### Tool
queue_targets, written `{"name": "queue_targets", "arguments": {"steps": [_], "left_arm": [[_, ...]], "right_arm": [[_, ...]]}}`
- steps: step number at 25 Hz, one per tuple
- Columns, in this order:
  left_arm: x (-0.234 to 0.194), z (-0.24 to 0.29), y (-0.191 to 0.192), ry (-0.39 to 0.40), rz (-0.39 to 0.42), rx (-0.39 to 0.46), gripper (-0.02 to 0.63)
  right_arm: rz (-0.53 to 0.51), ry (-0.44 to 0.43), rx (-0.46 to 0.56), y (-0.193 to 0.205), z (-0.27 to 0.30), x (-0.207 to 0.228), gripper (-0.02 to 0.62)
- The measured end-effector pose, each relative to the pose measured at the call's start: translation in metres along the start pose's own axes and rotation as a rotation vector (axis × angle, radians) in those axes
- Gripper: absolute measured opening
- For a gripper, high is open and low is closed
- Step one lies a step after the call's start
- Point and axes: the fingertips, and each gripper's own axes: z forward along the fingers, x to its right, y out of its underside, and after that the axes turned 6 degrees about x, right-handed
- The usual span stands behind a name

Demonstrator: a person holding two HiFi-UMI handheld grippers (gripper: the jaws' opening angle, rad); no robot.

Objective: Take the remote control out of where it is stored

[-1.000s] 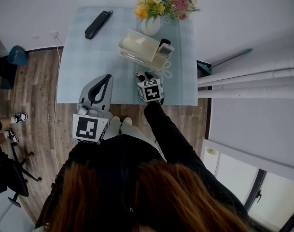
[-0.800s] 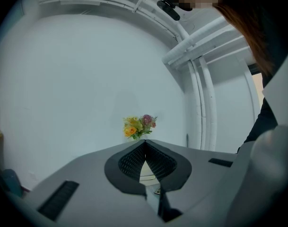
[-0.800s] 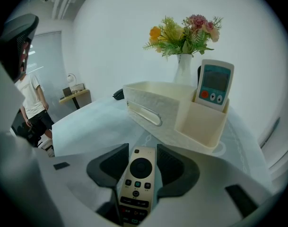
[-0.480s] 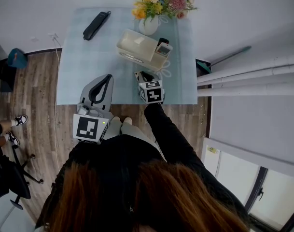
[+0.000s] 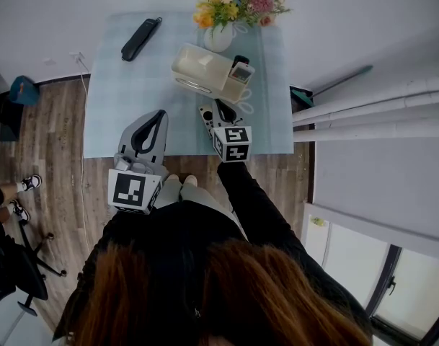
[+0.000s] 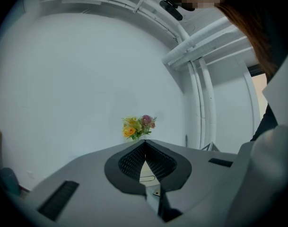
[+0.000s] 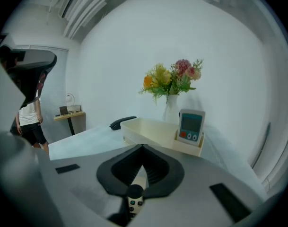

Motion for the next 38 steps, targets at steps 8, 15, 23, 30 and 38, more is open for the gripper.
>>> {"name": "queue_targets", "arguments": {"steps": [8, 15, 23, 30, 38], "left_arm": [[0.002, 0.002, -0.001, 0.003, 0.01, 0.004, 0.005], [0.004, 0.004, -0.001, 0.011, 0.002, 0.009, 0.005], [0.004, 0.002, -0.006, 0.013, 0.013, 0.024, 0.005], [0.003, -0.002, -0.006, 0.015, 0.02, 0.01, 0.005], [0.005, -0.003, -0.008, 0.025, 0.044, 0.032, 0.005]], "right_arm": [[-0.058, 0.007, 0.169, -0.051, -0.023, -0.008, 0.014], [-0.075, -0.04, 0.289, -0.104, -0.056, -0.032, 0.014], [-0.053, -0.045, 0.323, -0.128, -0.093, -0.042, 0.014], [-0.033, -0.051, 0.349, -0.137, -0.114, -0.048, 0.014], [-0.027, -0.051, 0.366, -0.146, -0.12, -0.049, 0.014]]}}
